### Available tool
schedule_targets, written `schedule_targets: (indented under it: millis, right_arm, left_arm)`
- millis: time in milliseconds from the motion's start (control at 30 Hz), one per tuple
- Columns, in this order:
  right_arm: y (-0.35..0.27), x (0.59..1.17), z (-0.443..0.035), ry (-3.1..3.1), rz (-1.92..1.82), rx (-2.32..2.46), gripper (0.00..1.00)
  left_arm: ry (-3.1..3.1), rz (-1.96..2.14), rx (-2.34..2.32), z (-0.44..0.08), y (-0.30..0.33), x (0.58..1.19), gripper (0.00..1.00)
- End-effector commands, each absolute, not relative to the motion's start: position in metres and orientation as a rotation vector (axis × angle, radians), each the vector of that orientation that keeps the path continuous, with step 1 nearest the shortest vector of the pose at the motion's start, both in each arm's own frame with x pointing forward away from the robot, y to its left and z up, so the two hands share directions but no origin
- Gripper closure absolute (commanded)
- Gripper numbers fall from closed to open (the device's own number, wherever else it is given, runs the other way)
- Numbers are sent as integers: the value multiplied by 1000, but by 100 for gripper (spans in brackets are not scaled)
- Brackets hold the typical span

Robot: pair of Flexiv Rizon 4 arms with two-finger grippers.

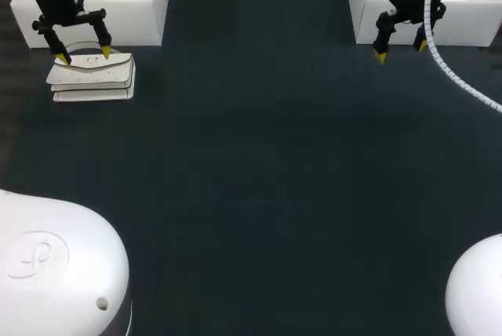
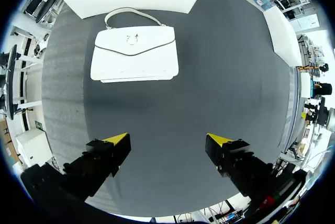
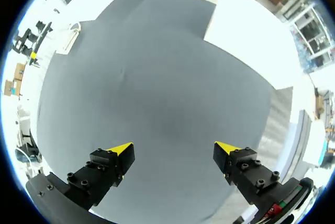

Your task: Pick up the bag, open it, inspect its contents, close it, and place it on the opposite side

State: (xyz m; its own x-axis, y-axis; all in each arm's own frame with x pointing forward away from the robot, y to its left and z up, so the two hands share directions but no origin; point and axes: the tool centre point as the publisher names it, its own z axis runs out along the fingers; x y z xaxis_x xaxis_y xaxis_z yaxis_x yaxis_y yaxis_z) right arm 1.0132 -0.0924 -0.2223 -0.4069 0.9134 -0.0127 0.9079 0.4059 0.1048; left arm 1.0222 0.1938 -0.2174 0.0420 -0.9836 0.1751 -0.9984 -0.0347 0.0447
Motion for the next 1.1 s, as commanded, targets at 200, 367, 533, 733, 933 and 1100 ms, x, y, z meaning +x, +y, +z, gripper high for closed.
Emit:
schedule_targets:
  millis: [200,367,533,733,933,1100]
  right_arm:
    - [-69,1012,-254,2773,594,844,0]
    - [-58,1017,-268,2804,687,618,0]
    - [-45,1021,-282,2830,762,434,0]
    - [-26,1025,-289,2850,857,216,0]
    - [-17,1028,-290,2885,940,55,0]
    - [-17,1028,-290,2885,940,55,0]
  left_arm:
    - [-1885,344,2066,-237,236,1052,0]
    - [-1802,427,2056,-246,259,1063,0]
    - [-1717,476,2060,-256,278,1070,0]
    - [-1660,498,2071,-265,292,1076,0]
    - [-1621,519,2088,-267,301,1080,0]
    - [-1601,517,2100,-266,308,1083,0]
